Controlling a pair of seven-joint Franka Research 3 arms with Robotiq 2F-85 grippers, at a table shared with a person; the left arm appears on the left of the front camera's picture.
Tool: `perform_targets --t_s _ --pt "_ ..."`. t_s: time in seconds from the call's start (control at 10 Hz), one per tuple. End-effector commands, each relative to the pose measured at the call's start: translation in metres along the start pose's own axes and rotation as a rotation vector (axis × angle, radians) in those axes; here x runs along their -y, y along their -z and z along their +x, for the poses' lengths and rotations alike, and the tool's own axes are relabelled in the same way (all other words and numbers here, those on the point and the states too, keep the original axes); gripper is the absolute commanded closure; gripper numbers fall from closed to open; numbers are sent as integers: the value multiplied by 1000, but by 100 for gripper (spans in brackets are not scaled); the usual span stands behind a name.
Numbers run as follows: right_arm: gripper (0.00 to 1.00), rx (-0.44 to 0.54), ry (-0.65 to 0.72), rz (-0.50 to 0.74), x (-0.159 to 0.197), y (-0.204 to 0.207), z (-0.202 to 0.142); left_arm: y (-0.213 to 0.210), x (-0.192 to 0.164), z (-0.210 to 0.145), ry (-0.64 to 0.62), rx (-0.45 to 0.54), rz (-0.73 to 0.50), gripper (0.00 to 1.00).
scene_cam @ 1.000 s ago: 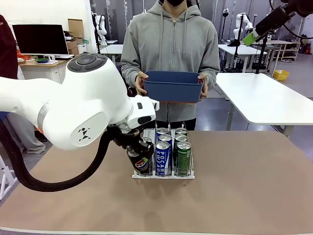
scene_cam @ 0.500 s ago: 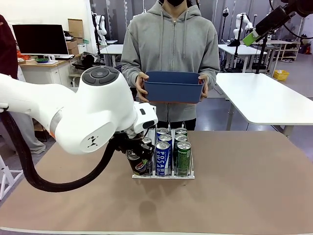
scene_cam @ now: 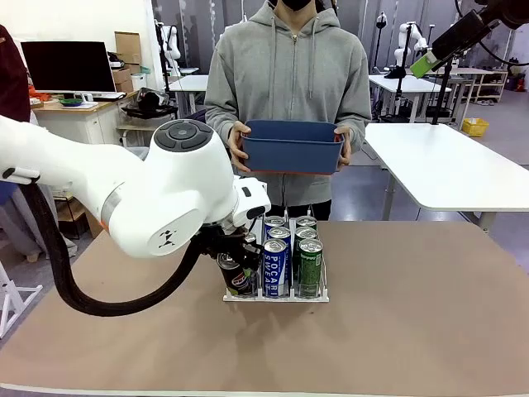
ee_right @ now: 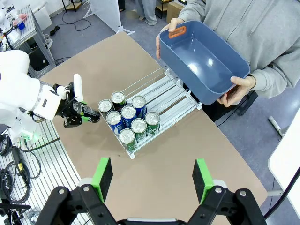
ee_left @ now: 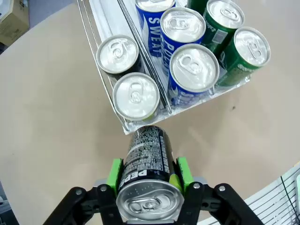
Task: Fill the beverage cans into the dispenser.
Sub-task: Place the picked Pepsi coke in the line of the Automatic Can Dispenser with the same cans.
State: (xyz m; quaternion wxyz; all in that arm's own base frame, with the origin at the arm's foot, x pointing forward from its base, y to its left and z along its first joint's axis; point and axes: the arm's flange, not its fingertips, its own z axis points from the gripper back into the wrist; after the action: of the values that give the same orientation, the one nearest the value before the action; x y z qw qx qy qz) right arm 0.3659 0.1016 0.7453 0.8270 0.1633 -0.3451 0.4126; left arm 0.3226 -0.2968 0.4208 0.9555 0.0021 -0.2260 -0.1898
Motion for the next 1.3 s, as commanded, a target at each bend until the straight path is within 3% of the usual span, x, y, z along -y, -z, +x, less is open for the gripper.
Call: perform_targets --t_s 0.0,0.8,1.2 --pt "9 -5 1 7 0 -1 -1 10 7 16 -27 42 25 43" --pt "9 -5 1 7 0 -1 -1 38 1 53 -82 95 77 43" --pt "9 -5 1 7 0 -1 -1 59 1 69 -97 66 44 43"
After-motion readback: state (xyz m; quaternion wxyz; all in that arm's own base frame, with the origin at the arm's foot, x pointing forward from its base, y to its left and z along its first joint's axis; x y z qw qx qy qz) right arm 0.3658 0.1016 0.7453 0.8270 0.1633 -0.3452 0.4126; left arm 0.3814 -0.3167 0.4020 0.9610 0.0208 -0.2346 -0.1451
